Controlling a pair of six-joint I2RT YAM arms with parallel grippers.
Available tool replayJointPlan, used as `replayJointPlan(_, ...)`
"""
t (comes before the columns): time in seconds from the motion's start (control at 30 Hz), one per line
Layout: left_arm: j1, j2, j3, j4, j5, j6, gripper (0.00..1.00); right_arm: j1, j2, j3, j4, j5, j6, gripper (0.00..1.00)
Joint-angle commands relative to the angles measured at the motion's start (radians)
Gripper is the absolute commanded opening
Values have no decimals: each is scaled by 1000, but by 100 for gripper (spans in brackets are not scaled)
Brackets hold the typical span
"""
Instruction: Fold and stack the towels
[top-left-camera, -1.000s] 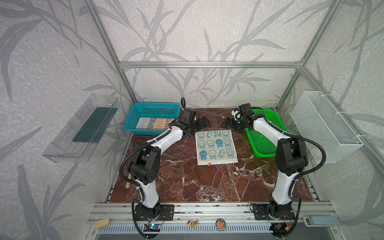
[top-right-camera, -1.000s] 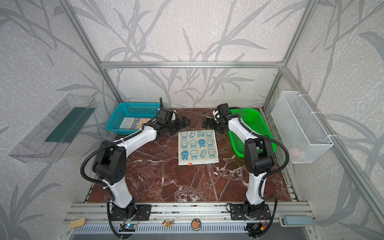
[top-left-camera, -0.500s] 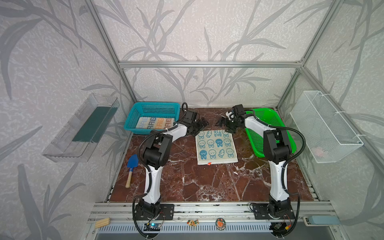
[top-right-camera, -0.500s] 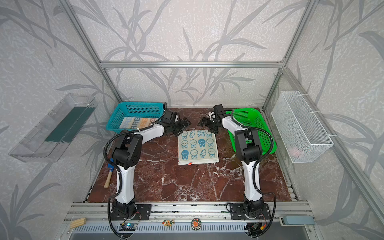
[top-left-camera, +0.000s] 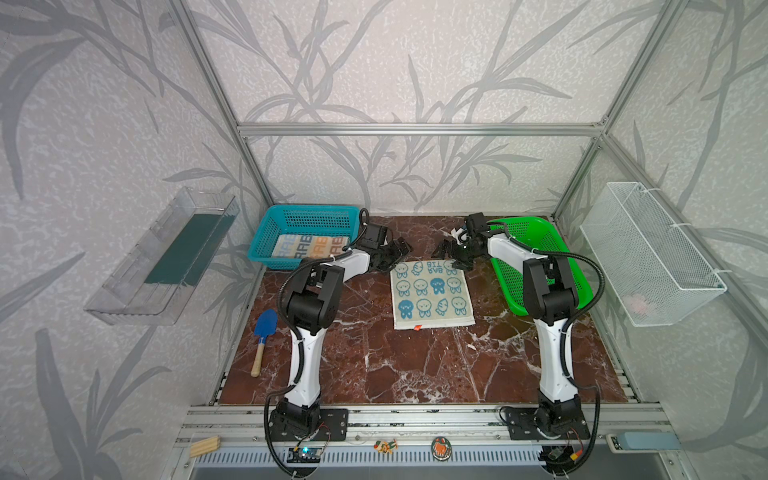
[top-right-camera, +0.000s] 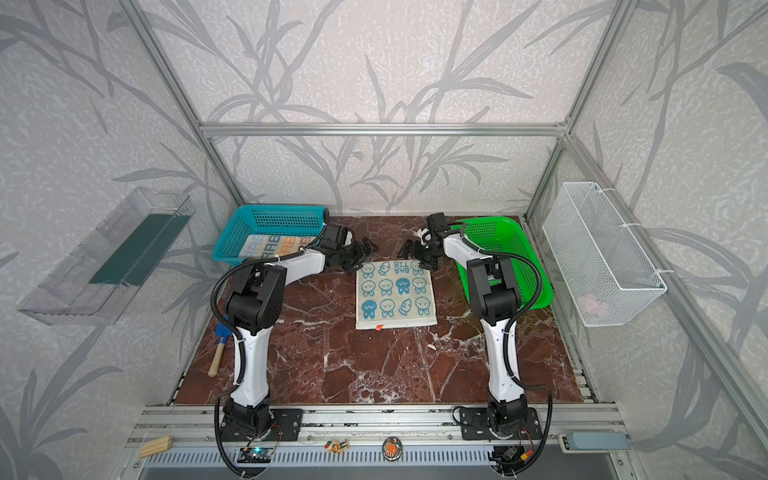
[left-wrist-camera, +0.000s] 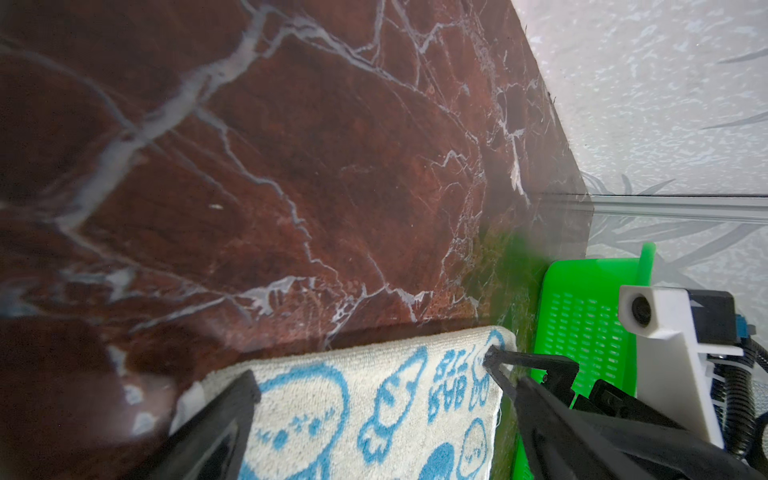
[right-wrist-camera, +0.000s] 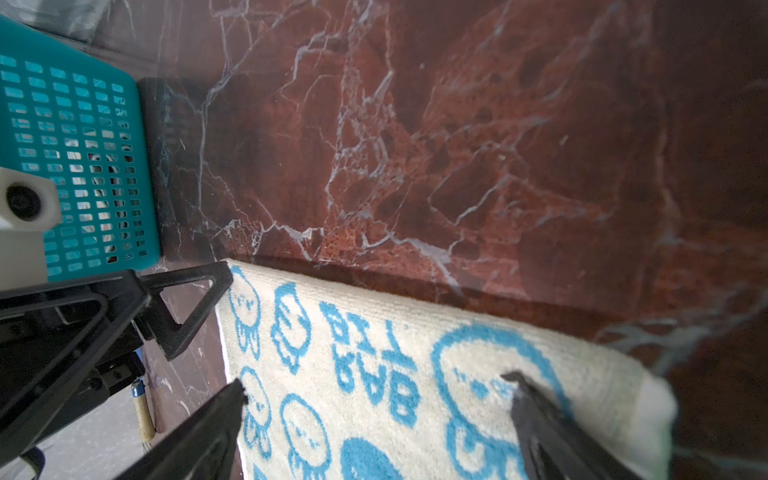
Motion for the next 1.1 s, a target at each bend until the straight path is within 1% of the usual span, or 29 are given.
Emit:
replayJointPlan(0.0,13,-9,-51,-75,-28,36,99,0,2,-46,-68,45,-30,99)
replayJointPlan(0.27,12,-50,-112,-104,-49,88,99,29,-64,-231,0,61,-16,99)
replayJointPlan(0.4,13,-74,-138,-129,-59,108,99,66,-98,-327,48,63,8,99)
replayJointPlan(0.5,15,-114,-190,-135,-84,122,99,102,-123,-378,82,60,30,99)
replayJointPlan(0.63,23,-157,-251,-132,-93,132,99,114,-156,-358,63,38,21,99)
replayJointPlan(0.73,23,-166,-263,-137,-91,137,99,108,-192,-308,38,29,5,99)
replayJointPlan(0.83,24,-161,-264,-127,-87,132,99,103,-204,-251,31,-8,10,99)
replayJointPlan(1.07,24,-163,-257,-123,-84,126,99,117,-160,-143,83,-90,106,99)
